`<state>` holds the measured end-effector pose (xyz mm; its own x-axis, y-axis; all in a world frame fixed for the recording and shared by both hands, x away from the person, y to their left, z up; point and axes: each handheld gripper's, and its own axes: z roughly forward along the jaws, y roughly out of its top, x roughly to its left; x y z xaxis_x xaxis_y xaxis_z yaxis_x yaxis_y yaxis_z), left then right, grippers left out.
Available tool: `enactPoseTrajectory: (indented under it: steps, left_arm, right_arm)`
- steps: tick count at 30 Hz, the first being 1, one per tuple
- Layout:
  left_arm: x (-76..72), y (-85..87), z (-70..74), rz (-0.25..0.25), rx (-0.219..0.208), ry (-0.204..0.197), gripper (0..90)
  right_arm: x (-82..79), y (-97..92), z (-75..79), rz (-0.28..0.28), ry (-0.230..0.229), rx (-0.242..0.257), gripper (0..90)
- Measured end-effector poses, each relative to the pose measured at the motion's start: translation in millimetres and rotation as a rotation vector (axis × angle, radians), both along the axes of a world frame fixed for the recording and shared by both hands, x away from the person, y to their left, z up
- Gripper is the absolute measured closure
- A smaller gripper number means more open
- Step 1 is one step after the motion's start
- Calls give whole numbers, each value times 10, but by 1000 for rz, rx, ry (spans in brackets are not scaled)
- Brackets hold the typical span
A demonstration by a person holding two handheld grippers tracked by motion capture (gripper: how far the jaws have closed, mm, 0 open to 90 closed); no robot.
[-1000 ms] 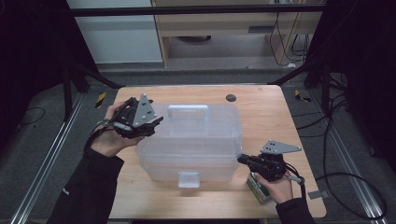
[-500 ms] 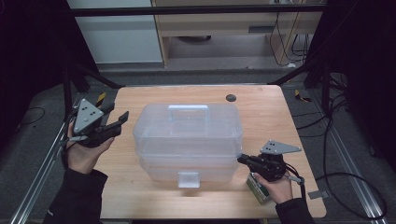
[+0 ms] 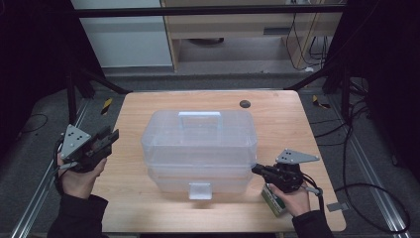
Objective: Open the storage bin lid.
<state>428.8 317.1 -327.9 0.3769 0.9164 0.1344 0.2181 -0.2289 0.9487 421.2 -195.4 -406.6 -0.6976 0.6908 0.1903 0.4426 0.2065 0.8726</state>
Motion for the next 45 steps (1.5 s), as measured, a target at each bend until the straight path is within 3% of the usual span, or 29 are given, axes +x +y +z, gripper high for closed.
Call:
enactPoseTrajectory:
  steps: [5,6,11,17,20,27,35,45]
  left_arm:
    - [-34,28,-131,-2,-29,40,771]
    - [-45,21,-207,-8,-25,66,805]
    - [-59,9,-350,-29,-4,119,892]
    - [-76,-38,-502,-68,7,169,896]
    - [-93,-81,-626,-117,19,205,896]
    - [-74,-234,-758,-206,44,248,896]
    - [-82,-373,-772,-297,31,256,896]
    - [-108,-398,-725,-315,1,221,896]
  right_arm:
    - [-2,3,0,-2,-1,-2,900]
    - [-1,2,0,-1,-2,-2,900]
    - [0,2,0,0,0,-1,900]
    - [0,3,-1,1,1,-3,900]
    - [3,6,-5,2,3,-5,900]
    - [3,16,-8,4,5,-5,900]
    - [5,16,-6,4,5,-6,900]
    - [11,15,17,-1,-4,4,900]
